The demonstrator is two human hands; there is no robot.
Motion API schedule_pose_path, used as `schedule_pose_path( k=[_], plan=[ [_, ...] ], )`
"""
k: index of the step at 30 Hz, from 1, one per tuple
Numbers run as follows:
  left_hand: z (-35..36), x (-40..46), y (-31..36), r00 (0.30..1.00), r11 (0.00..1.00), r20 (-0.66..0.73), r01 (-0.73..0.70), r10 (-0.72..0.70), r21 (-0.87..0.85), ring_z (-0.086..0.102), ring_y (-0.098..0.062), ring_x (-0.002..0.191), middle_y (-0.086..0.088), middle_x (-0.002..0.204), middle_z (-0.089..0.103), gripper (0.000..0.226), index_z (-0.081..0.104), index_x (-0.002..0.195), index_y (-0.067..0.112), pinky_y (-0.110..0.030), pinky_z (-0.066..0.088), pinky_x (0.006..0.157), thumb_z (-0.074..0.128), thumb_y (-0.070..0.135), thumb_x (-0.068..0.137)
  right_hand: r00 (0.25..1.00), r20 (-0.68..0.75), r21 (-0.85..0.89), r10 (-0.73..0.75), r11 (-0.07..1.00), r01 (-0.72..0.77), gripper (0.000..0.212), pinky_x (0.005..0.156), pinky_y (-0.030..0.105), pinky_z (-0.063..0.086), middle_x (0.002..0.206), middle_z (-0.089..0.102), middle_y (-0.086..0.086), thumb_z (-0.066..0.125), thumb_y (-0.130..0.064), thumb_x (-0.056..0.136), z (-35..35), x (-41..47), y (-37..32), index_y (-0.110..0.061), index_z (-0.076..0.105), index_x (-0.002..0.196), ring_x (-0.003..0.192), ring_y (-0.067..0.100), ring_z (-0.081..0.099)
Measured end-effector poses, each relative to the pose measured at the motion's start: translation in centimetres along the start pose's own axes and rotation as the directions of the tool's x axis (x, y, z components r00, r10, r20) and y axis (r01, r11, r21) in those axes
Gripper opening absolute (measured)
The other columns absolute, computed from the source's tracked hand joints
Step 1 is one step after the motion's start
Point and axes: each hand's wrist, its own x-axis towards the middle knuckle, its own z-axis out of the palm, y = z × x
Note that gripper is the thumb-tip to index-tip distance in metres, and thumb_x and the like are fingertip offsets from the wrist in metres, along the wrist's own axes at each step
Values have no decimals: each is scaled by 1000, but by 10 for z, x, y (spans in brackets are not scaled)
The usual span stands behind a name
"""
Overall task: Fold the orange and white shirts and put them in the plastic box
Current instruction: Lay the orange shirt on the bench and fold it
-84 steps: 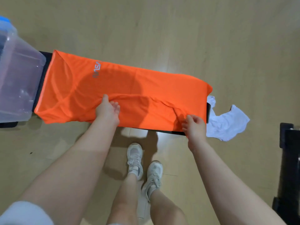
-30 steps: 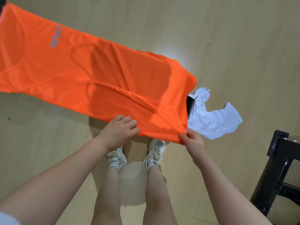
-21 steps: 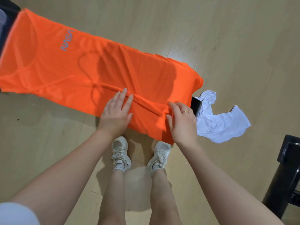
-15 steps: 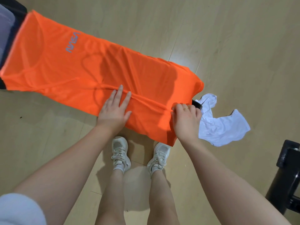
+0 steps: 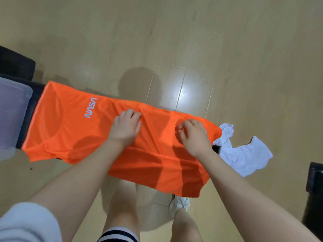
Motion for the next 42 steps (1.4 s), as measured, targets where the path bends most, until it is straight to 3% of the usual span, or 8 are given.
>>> schedule_pose_path(
  k=[6, 12, 17, 25, 31, 36, 39, 42],
  plan=[
    [-15, 104, -44, 944, 997, 319, -80, 81, -15, 47, -34, 119, -15, 124, 53, 32, 55, 121, 13, -41, 40, 99, 41, 26, 95, 992, 102, 276, 78, 956, -104, 20, 85, 32, 40, 106, 67, 18, 48, -7, 90, 9, 101, -43, -1, 63, 101, 102, 32, 59],
    [-13, 149, -62, 760, 987, 635, -56, 141, -152, 49, -23, 123, -8, 133, 56, 34, 57, 123, 14, -26, 36, 98, 38, 26, 98, 818, 567, 143, 90, 968, -206, 28, 86, 26, 40, 116, 65, 9, 51, -28, 92, 24, 146, -49, -12, 65, 110, 110, 22, 57],
    [-6, 167, -84, 597, 995, 800, 20, 66, -97, 54, -22, 113, -4, 123, 60, 41, 60, 115, 21, -30, 40, 95, 43, 49, 91, 730, 654, 60, 197, 949, -310, 31, 83, 28, 42, 104, 67, 5, 54, -36, 89, 30, 150, -40, -15, 68, 106, 96, 19, 58],
    [-21, 168, -110, 780, 766, 583, 225, 230, -603, 45, -13, 74, -5, 80, 53, 18, 50, 71, 23, -27, 35, 67, 66, 27, 79, 807, 565, 11, 173, 976, -217, 14, 58, 27, 35, 79, 58, 4, 66, -19, 80, 3, 149, -37, -11, 67, 92, 76, 18, 51],
    [-54, 146, -94, 967, 695, 138, -53, 216, -717, 37, 3, 49, 7, 59, 31, 27, 38, 67, 27, -12, 29, 52, 61, 20, 80, 949, 276, -152, 154, 982, -115, 18, 70, 33, 42, 97, 62, 12, 54, -17, 86, -23, 128, -45, -10, 61, 101, 88, 29, 55],
    [-64, 99, -97, 905, 810, 131, -289, 405, -511, 48, -3, 67, -1, 74, 57, 31, 61, 99, 17, -15, 38, 66, 61, 26, 69, 995, 75, -527, -70, 844, 99, 10, 68, 35, 38, 81, 64, 10, 57, -19, 82, -18, 59, -51, -11, 61, 86, 71, 32, 64],
    [-53, 56, -97, 830, 858, 219, -491, 513, -151, 63, -31, 74, -14, 78, 64, 23, 63, 83, 11, -37, 51, 63, 55, 9, 62, 990, 56, -587, -129, 798, 137, 18, 67, 33, 33, 67, 62, 3, 49, -16, 69, -4, 9, -44, -17, 63, 80, 59, 25, 63],
    [-46, 15, -85, 824, 876, 441, -459, 357, 148, 63, -34, 89, -12, 93, 62, 26, 60, 98, 16, -39, 48, 71, 57, 19, 72, 970, 243, -372, 6, 924, 88, 47, 86, 37, 44, 122, 58, 9, 49, -10, 81, 11, -22, -33, -17, 50, 127, 110, 30, 57]
  ],
)
